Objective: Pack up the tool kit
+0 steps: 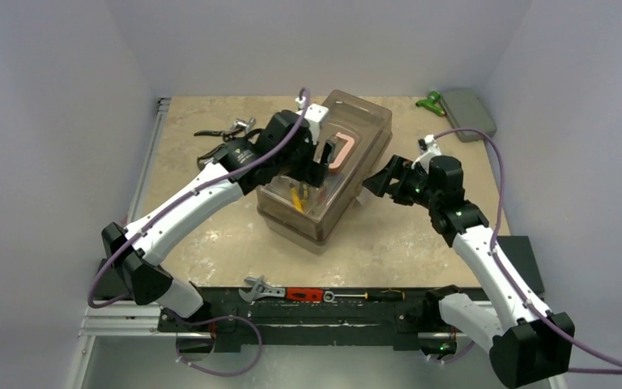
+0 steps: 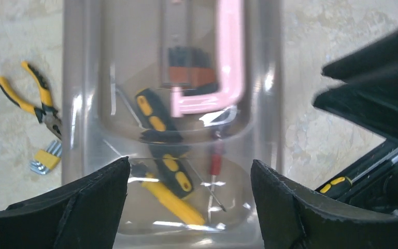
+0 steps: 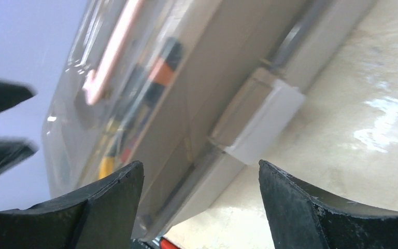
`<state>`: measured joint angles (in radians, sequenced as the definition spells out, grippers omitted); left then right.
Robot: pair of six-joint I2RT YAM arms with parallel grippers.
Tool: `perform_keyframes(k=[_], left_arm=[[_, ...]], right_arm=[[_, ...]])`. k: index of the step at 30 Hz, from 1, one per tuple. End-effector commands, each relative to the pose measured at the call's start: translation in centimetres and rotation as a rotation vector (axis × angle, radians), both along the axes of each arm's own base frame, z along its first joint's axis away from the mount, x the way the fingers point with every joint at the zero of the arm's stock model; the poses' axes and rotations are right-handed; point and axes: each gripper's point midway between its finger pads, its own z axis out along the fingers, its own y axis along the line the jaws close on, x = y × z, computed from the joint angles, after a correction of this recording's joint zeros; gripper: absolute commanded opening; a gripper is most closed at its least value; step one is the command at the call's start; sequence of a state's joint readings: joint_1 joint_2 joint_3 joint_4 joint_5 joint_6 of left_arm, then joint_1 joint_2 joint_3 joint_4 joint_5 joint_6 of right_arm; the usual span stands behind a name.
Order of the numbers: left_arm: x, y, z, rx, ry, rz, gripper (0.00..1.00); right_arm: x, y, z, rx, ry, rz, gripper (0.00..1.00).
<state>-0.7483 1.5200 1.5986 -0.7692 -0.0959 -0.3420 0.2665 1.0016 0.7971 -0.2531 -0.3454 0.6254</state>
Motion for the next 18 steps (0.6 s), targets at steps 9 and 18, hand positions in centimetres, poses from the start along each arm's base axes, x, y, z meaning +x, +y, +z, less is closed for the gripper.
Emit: perform_keyframes(k=[9,18], left_arm=[[2.4,-3.6,4.3,0.204,-0.226,-0.016,0.61],[4.0,-6.0,2.6,0.279,-0.200,-0.082,0.58]], right_arm=[[0.4,-4.0,-2.8,0.124,-0.002,-0.201,0.78],[0.4,-4.5,-2.7,0.099,-0.009,-0.216,0.79]])
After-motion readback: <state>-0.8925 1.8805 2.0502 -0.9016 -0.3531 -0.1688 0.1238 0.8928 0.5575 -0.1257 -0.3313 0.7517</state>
